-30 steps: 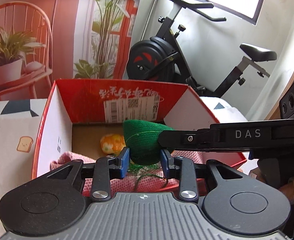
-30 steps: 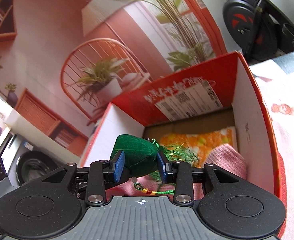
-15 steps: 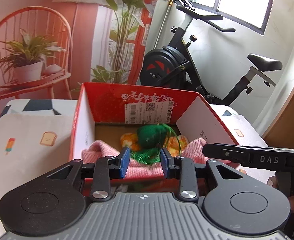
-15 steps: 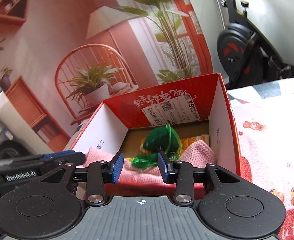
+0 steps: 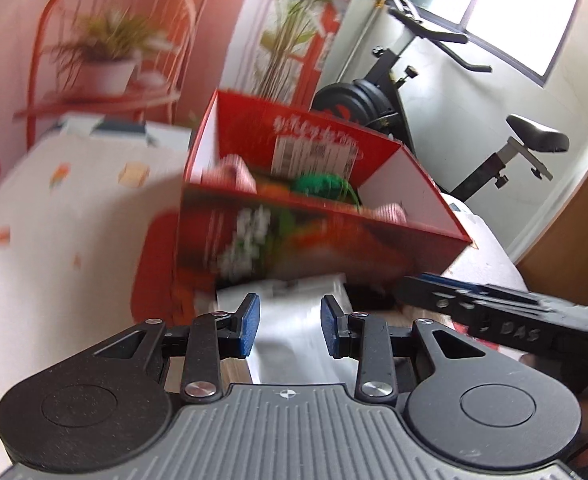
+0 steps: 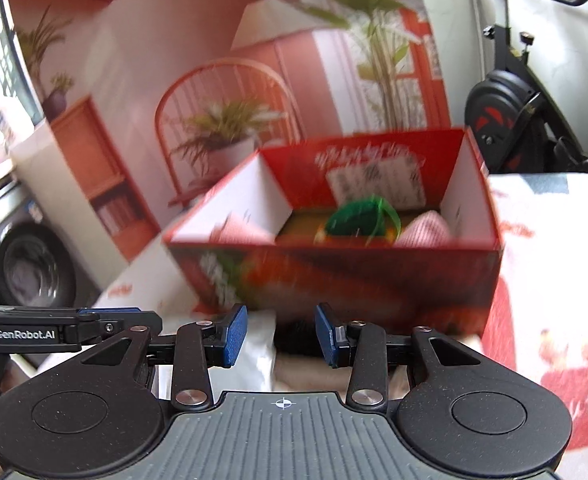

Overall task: Organize soft objects
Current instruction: 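Reach the right tool to the white foil bag and grasp it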

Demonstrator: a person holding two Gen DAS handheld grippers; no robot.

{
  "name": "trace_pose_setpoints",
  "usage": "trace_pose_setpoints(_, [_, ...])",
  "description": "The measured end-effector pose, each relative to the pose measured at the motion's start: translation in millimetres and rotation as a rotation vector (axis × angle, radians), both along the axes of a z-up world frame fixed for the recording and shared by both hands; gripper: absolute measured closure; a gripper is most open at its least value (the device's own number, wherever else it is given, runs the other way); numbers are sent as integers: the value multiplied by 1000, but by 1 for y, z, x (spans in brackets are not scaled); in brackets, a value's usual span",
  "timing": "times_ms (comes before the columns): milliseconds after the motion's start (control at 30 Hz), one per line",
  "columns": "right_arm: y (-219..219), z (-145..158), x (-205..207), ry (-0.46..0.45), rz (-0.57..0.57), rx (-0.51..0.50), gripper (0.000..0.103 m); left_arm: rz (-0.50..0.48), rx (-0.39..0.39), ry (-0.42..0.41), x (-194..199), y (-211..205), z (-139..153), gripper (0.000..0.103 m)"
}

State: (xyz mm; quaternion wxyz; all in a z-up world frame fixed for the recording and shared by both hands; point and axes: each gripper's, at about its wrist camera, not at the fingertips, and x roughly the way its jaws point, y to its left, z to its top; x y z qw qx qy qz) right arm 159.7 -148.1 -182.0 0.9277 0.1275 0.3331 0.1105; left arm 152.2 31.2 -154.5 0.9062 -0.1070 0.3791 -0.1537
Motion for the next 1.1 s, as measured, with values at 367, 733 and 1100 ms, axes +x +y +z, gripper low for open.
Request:
trace_pose_setpoints(367, [27,-31,-16,72,71,-57,67,16,-39,99,-16,7,-41,69])
trace_pose_setpoints(733, [26,-52,-9,113,88,-23,61,22,-52,91,-13,1,-55,69])
trace_pose_setpoints(1100, [20,-58,-18,144,111,44,62,-65,-21,96,-11,-16,-60,69])
